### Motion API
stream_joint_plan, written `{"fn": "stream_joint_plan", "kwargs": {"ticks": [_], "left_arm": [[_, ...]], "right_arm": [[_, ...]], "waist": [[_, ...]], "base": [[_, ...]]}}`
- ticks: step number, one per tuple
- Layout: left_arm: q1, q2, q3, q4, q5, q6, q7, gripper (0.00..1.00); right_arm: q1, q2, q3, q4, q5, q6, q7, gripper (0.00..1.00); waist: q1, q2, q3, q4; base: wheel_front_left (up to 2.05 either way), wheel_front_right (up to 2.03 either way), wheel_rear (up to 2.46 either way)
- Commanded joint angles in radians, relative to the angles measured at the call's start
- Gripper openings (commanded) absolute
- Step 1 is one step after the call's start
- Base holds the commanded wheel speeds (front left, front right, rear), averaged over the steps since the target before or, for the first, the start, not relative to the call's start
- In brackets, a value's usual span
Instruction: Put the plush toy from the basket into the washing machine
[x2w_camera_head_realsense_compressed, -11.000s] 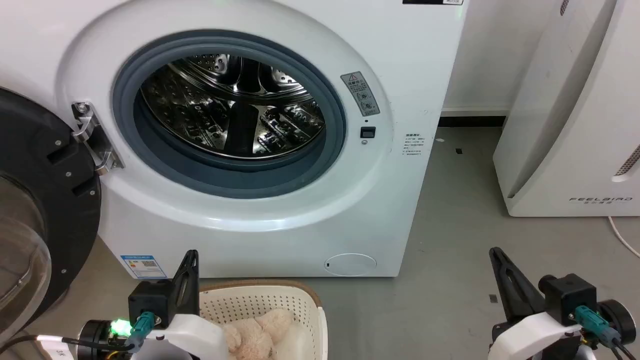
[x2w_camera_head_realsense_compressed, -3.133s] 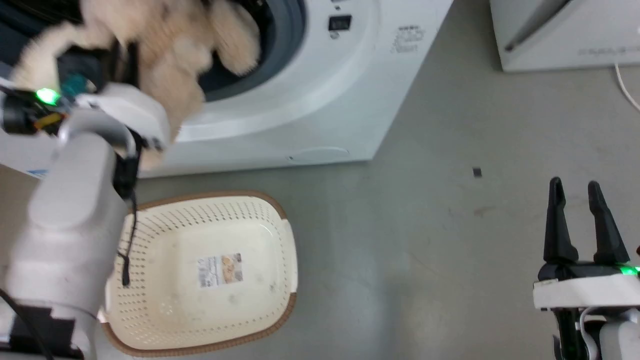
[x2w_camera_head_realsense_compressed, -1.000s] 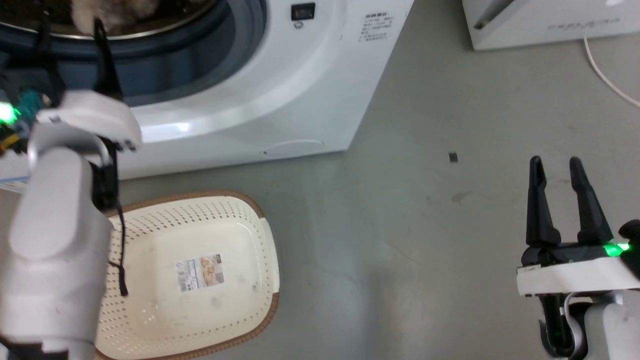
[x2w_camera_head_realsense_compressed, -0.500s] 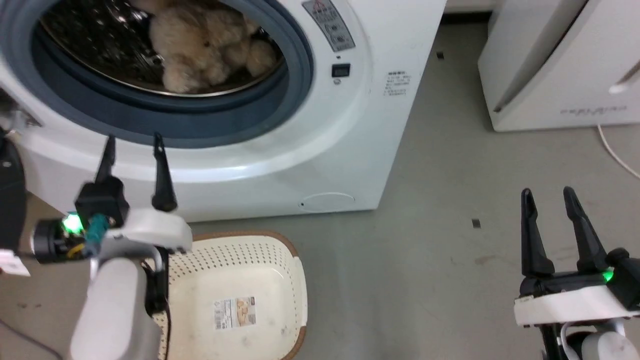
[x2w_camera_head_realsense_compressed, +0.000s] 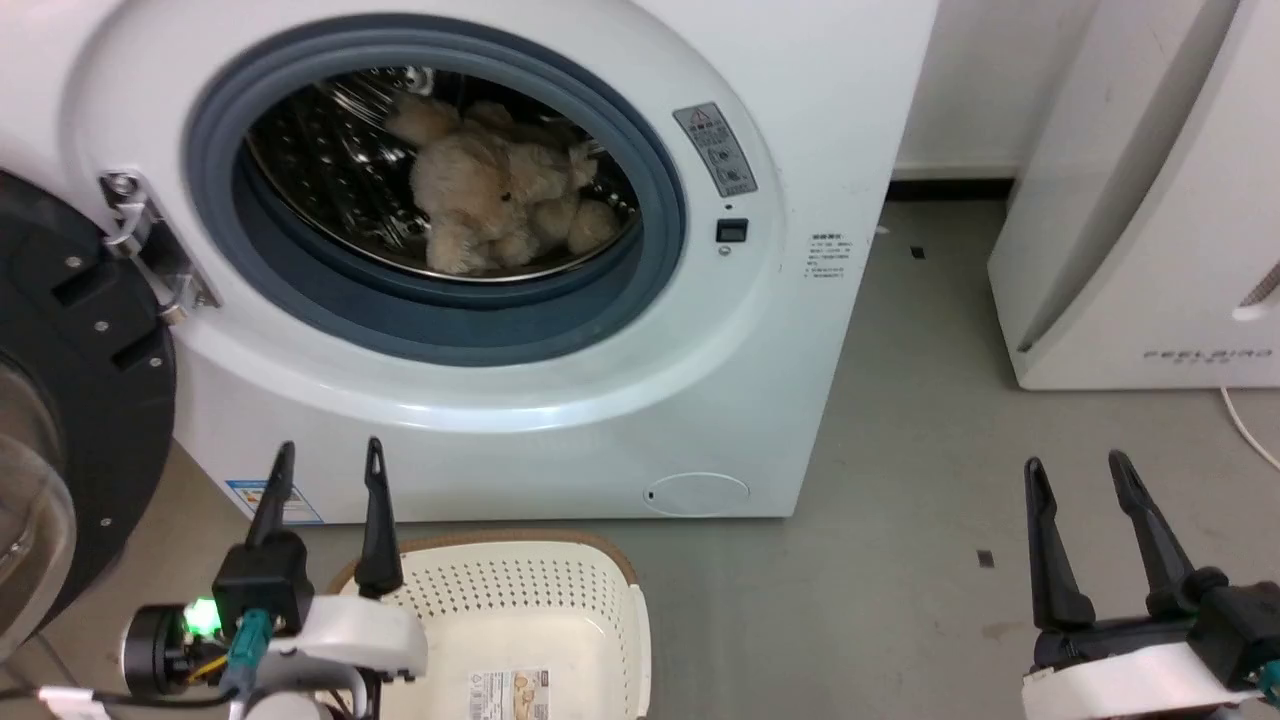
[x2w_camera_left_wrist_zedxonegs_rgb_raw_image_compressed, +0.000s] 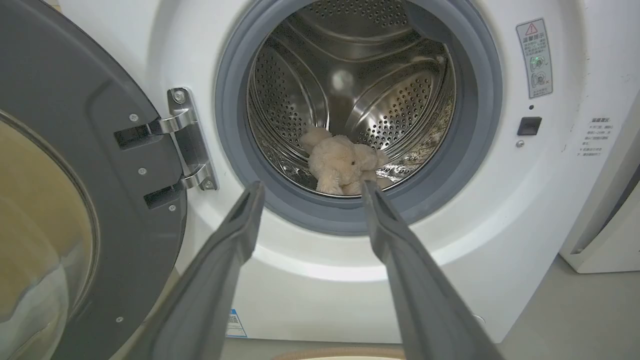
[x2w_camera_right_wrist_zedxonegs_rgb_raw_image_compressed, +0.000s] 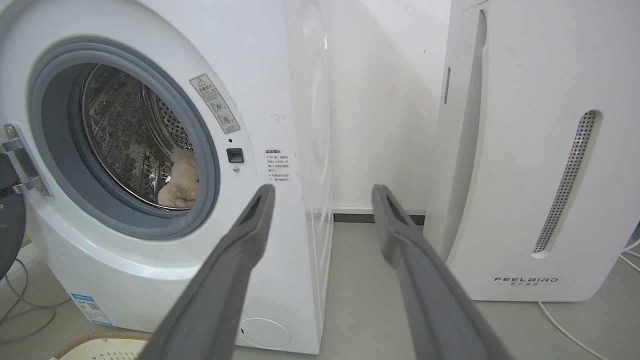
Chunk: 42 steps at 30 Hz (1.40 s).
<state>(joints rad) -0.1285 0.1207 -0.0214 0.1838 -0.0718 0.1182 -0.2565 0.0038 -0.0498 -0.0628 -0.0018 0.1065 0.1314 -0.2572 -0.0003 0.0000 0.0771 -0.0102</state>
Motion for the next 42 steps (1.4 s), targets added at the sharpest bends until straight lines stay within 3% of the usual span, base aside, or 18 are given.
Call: {"fn": "stream_joint_plan", "kwargs": {"ticks": [1, 14, 15, 42], "left_arm": [[0.025, -0.006, 0.003, -0.014, 0.005, -0.009, -0.005, 1.00], [0.128, -0.036, 0.010, -0.015, 0.022, -0.063, -0.005, 1.00], [0.115, -0.036, 0.006, -0.015, 0.018, -0.060, 0.001, 0.00], [0.117, -0.043, 0.008, -0.049, 0.029, -0.072, 0.053, 0.00]], "right_arm": [[0.022, 0.000, -0.002, -0.005, -0.002, -0.001, -0.005, 1.00], [0.079, 0.000, -0.001, 0.004, -0.002, -0.001, -0.005, 1.00], [0.064, 0.000, 0.001, 0.002, -0.002, 0.000, 0.001, 0.00], [0.050, 0.000, 0.014, 0.002, -0.023, 0.000, 0.053, 0.00]], "waist": [[0.0003, 0.0000, -0.022, 0.017], [0.0003, 0.0000, -0.063, 0.044], [0.0003, 0.0000, -0.064, 0.044], [0.0003, 0.0000, -0.067, 0.037]], "base": [[0.00, 0.00, 0.00], [0.00, 0.00, 0.00], [0.00, 0.00, 0.00], [0.00, 0.00, 0.00]]}}
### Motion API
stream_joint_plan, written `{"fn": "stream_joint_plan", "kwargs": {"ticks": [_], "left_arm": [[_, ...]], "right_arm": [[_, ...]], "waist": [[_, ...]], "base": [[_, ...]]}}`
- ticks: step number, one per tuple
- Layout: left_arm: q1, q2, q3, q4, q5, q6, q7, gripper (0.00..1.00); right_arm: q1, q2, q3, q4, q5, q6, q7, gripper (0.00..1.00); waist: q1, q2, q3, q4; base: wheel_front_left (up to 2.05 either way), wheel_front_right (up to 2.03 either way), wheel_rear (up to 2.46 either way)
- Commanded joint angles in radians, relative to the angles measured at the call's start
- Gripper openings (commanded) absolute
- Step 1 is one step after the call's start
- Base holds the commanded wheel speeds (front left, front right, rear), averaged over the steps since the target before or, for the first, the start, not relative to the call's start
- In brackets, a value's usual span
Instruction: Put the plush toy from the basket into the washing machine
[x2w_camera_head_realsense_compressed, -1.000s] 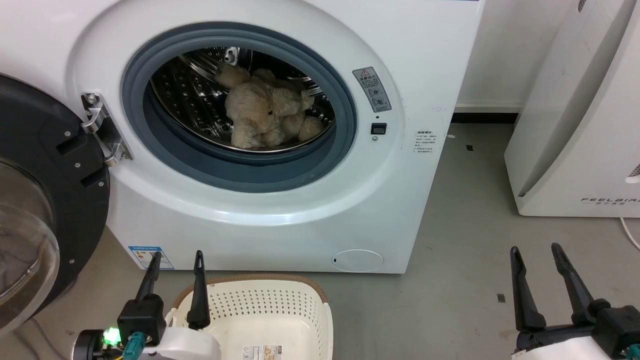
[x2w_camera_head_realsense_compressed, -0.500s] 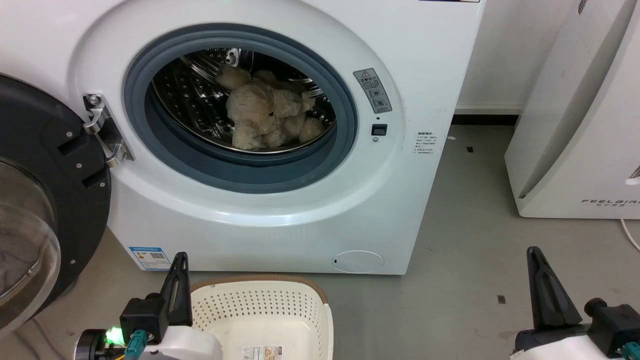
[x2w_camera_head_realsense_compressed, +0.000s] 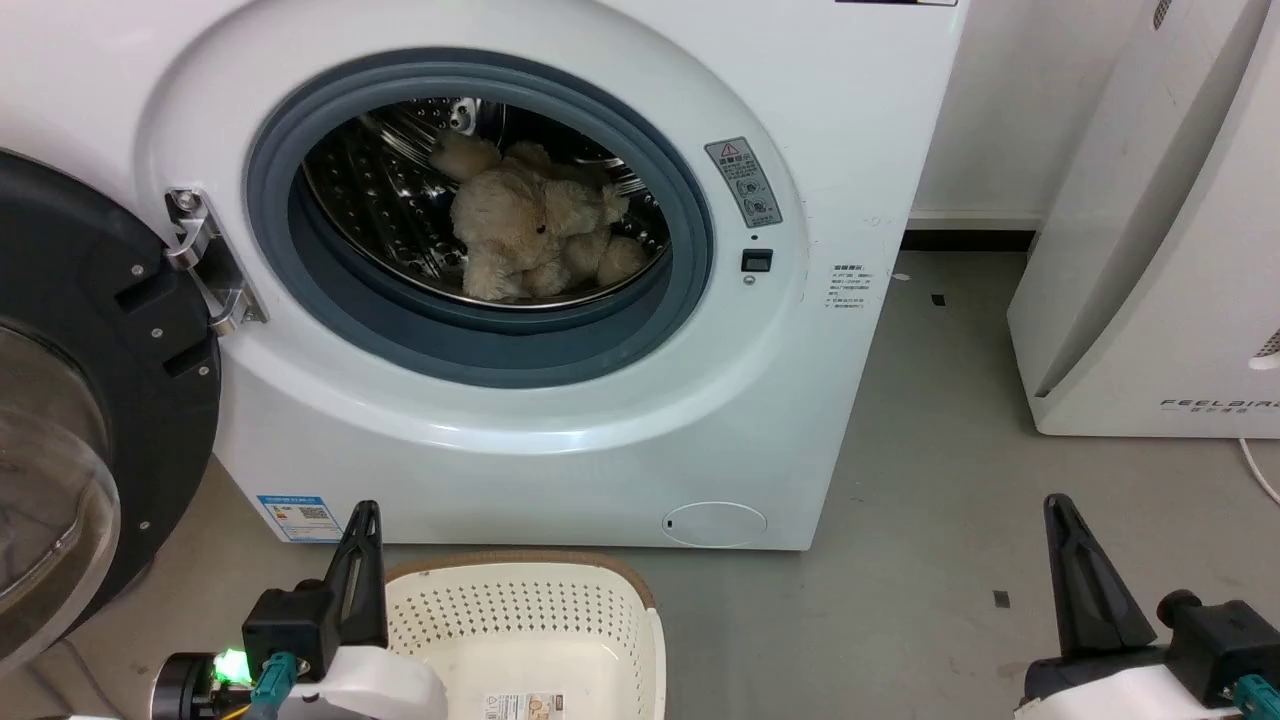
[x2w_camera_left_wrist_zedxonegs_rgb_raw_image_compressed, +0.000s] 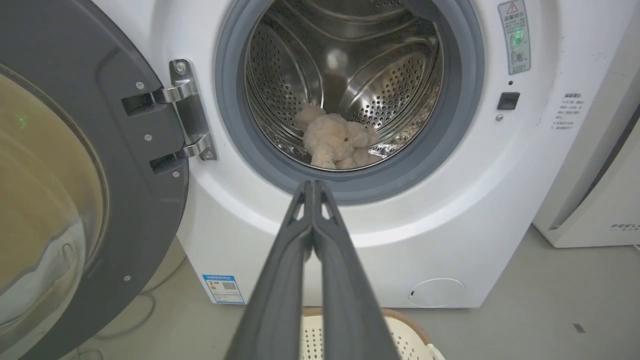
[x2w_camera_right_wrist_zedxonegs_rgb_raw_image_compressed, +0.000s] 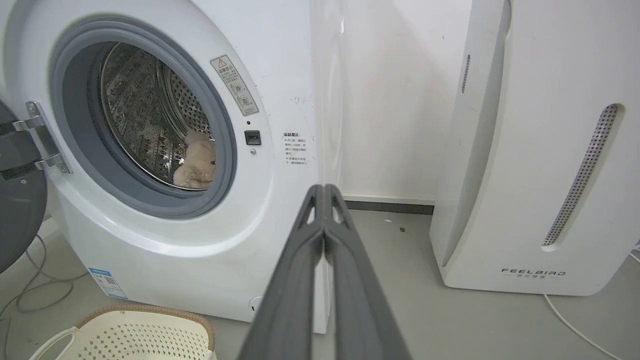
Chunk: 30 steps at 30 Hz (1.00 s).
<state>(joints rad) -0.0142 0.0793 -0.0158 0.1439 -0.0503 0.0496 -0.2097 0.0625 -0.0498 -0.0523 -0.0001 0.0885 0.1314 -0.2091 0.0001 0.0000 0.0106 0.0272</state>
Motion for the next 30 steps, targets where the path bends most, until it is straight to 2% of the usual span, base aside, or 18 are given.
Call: {"fn": "stream_joint_plan", "kwargs": {"ticks": [1, 30], "left_arm": [[0.003, -0.002, 0.003, -0.011, 0.008, -0.004, 0.009, 0.00], [0.006, -0.010, 0.007, -0.051, 0.021, -0.018, 0.070, 0.00]], "right_arm": [[-0.009, 0.000, 0.004, 0.000, -0.006, 0.000, 0.007, 0.00], [-0.026, 0.000, 0.018, 0.000, -0.031, 0.000, 0.069, 0.00]], "waist": [[-0.0001, 0.0000, 0.000, -0.001], [-0.0001, 0.0000, -0.003, -0.009]], "base": [[0.00, 0.00, 0.00], [0.00, 0.00, 0.00]]}}
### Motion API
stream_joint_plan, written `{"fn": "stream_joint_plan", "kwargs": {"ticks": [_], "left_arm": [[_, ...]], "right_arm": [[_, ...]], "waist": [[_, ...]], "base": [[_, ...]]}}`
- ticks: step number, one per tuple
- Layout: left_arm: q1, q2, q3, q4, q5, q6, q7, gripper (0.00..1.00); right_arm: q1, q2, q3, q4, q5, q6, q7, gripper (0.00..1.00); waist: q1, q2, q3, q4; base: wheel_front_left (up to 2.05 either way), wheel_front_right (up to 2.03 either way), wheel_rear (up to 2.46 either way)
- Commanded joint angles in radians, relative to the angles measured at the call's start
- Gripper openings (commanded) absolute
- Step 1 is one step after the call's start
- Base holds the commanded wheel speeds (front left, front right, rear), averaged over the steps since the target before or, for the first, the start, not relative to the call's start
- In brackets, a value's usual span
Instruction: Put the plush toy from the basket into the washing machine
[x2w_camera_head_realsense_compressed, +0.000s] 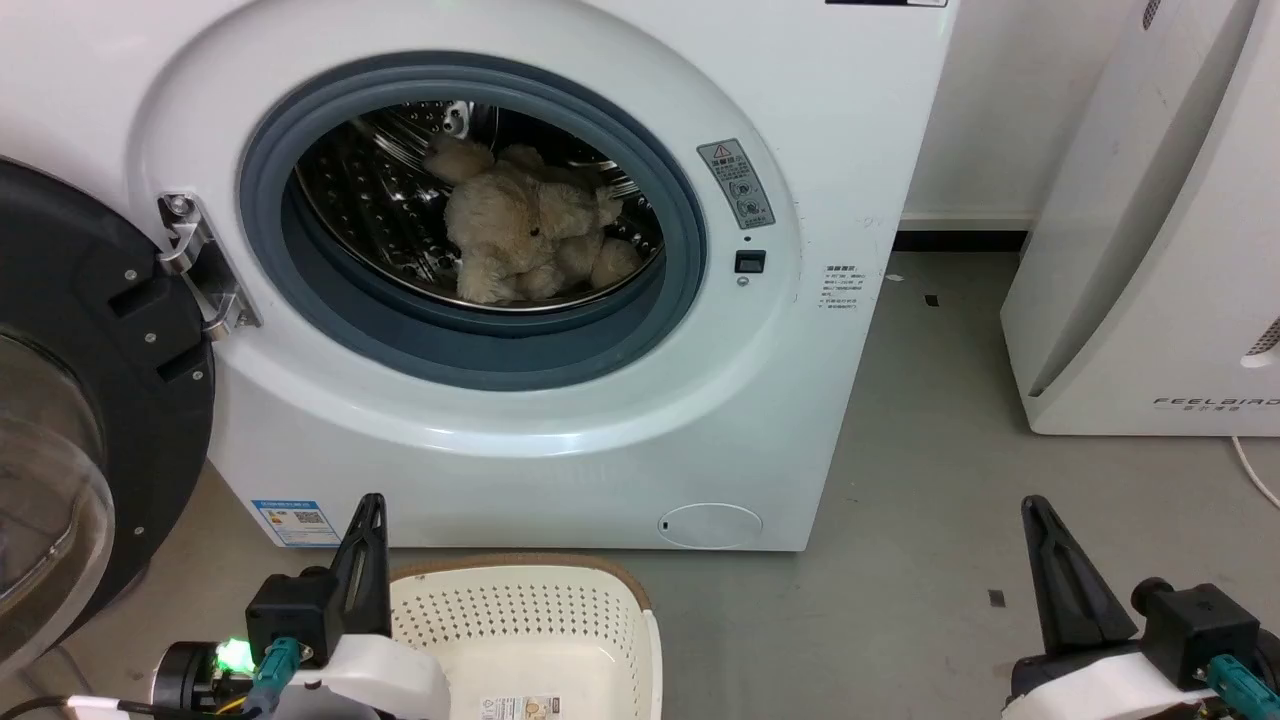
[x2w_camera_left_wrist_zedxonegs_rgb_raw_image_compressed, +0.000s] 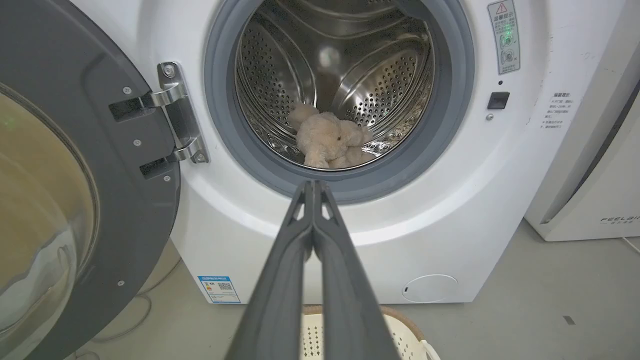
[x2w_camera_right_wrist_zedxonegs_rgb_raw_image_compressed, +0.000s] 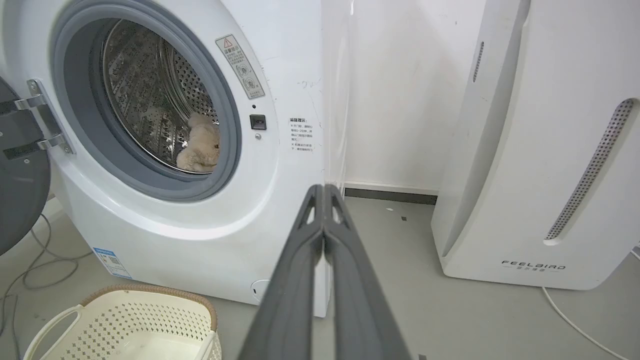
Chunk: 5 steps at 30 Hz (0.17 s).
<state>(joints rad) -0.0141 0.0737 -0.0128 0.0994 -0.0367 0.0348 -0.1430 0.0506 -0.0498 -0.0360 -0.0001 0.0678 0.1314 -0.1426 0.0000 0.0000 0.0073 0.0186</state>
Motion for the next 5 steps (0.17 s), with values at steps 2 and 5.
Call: {"fn": "stream_joint_plan", "kwargs": {"ticks": [2, 5], "left_arm": [[0.007, -0.005, 0.004, -0.010, 0.008, -0.004, 0.007, 0.00], [0.007, -0.006, 0.004, -0.014, 0.009, -0.005, 0.014, 0.00]], "right_arm": [[-0.015, 0.000, 0.003, 0.000, -0.012, 0.000, 0.006, 0.00], [-0.016, 0.000, 0.005, 0.000, -0.015, 0.000, 0.013, 0.00]], "waist": [[0.0000, 0.0000, 0.000, -0.001], [0.0000, 0.0000, -0.001, -0.001]], "base": [[0.00, 0.00, 0.00], [0.00, 0.00, 0.00]]}}
